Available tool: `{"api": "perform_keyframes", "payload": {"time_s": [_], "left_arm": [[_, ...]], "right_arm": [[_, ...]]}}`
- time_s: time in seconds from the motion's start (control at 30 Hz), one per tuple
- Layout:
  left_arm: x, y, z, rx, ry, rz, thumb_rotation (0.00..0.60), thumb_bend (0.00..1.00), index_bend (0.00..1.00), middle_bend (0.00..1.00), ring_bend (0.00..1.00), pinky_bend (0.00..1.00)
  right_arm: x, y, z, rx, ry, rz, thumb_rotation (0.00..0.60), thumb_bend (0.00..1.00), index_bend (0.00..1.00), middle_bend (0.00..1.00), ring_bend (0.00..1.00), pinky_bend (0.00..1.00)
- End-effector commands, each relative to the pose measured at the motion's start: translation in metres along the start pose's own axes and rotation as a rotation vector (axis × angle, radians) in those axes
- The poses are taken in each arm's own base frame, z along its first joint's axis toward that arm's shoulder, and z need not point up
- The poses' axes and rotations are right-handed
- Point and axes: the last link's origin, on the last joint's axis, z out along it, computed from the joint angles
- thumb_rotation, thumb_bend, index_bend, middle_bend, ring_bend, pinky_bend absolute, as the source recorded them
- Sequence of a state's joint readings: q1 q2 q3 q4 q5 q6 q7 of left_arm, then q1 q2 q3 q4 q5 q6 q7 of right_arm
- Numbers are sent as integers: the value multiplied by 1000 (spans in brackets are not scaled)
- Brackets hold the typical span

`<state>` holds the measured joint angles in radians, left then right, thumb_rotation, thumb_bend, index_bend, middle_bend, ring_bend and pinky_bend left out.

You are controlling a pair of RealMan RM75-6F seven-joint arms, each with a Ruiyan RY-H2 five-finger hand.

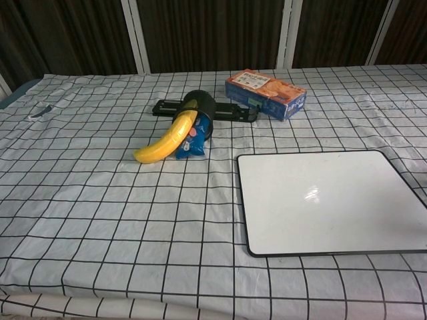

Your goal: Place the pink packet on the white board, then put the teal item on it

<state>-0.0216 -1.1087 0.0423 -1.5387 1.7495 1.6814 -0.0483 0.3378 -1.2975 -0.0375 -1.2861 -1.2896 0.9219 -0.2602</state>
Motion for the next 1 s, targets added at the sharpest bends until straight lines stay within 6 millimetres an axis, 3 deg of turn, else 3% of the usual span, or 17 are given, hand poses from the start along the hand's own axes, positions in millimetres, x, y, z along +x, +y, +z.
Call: {"api": "perform_keyframes", "payload": {"time_s": [0.03,0.43,0.73,1.0], "left_arm": [[0,0,-1,1,2,0,600,370,0,0,0,89],[0,0,-1,7,2,4,600,371,0,0,0,89],[0,-1,-2,8,4,2,600,370,0,0,0,89],[1,-1,-3,9,7,-1,600,371,0,0,0,89]], "right_arm": [[1,0,2,-5,-1,7,600,208,207,0,0,7],[3,3,7,-14,-4,22,600,208,221,0,0,7],[5,5,7,-22,14,27,600,208,418,0,0,9],[15,5,-1,-16,69,54,600,208,399,0,0,11]]}}
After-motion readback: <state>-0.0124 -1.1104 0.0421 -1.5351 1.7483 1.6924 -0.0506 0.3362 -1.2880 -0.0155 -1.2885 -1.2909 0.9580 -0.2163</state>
